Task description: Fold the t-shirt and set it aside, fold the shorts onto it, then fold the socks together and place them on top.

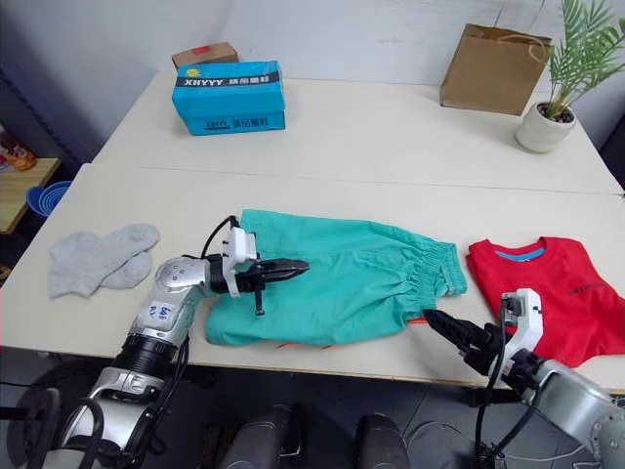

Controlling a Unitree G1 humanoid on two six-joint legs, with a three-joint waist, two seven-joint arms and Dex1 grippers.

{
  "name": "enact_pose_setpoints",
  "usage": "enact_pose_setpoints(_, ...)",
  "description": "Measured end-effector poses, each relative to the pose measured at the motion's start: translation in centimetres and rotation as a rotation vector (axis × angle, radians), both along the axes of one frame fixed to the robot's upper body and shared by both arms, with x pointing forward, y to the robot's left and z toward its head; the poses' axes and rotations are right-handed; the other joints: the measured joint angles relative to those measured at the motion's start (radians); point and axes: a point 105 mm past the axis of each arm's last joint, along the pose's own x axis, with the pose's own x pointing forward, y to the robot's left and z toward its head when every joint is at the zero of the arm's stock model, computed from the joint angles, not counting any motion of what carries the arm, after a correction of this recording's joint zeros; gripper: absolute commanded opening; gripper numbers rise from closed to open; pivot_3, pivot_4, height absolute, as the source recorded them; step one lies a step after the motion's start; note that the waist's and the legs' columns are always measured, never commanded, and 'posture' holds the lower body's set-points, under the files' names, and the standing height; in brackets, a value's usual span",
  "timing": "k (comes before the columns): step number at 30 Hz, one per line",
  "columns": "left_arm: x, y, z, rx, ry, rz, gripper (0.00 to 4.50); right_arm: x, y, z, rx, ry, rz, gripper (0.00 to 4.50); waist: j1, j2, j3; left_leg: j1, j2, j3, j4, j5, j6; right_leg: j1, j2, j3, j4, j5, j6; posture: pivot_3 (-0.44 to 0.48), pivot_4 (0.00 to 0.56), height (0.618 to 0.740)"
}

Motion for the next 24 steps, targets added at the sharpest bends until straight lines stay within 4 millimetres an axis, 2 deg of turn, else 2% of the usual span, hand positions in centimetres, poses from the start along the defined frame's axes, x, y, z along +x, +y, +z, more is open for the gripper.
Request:
enact_pose_setpoints(4, -0.2, -0.2, -0.2, 0.004, -0.003, -0.021, 0.00, 1.4, 1.3, 0.1, 0.020, 0.000, -0.052, 4.47, -0.009, -0.002, -0.001, 0.000, 0.000, 0.000, 0.000, -0.001, -0.001, 0.000, 0.000, 0.001, 0.000, 0.000, 0.000, 0.000, 0.150, 0.740)
enact_pose_setpoints(7, 0.1, -0.1, -0.4, 0.000, 0.011, -0.002, 0.00, 2.9, 2.7, 0.0, 0.030, -0.018, -0.053, 3.89, -0.022, -0.003, -0.002, 0.000, 0.000, 0.000, 0.000, -0.001, -0.001, 0.000, 0.000, 0.001, 0.000, 0.000, 0.000, 0.000, 0.150, 0.740)
enact_pose_setpoints(10, 0.5, 0.0, -1.1, -0.021, 0.048, 0.030, 0.00, 4.5, 4.0, -0.2, 0.027, -0.041, -0.054, 2.89, -0.030, -0.004, -0.002, 0.000, 0.000, 0.000, 0.000, 0.002, 0.001, -0.003, 0.000, 0.001, 0.005, 0.000, 0.000, 0.000, 0.150, 0.740)
enact_pose_setpoints(16, 1.1, 0.9, -2.6, -0.018, 0.097, 0.079, 0.00, 6.6, 5.2, -0.6, 0.025, -0.112, -0.087, 0.66, -0.049, -0.004, -0.002, -0.001, 0.001, 0.002, -0.002, 0.003, 0.000, -0.006, 0.001, 0.001, 0.007, 0.000, 0.000, 0.000, 0.150, 0.740)
enact_pose_setpoints(18, 1.2, 1.0, -2.7, -0.021, 0.095, 0.085, 0.00, 6.9, 5.3, -0.3, 0.015, -0.153, -0.091, 0.10, -0.048, -0.008, -0.005, 0.000, 0.001, 0.002, -0.001, 0.003, 0.000, -0.006, 0.001, 0.001, 0.008, 0.000, 0.000, 0.000, 0.150, 0.740)
enact_pose_setpoints(24, 1.5, 1.3, -2.5, -0.033, 0.066, 0.108, 0.00, 7.2, 5.4, -0.2, -0.021, -0.229, -0.088, 0.04, -0.045, -0.010, -0.006, -0.001, 0.001, 0.002, -0.001, 0.002, 0.000, -0.007, 0.000, 0.002, 0.007, 0.000, 0.000, 0.000, 0.150, 0.740)
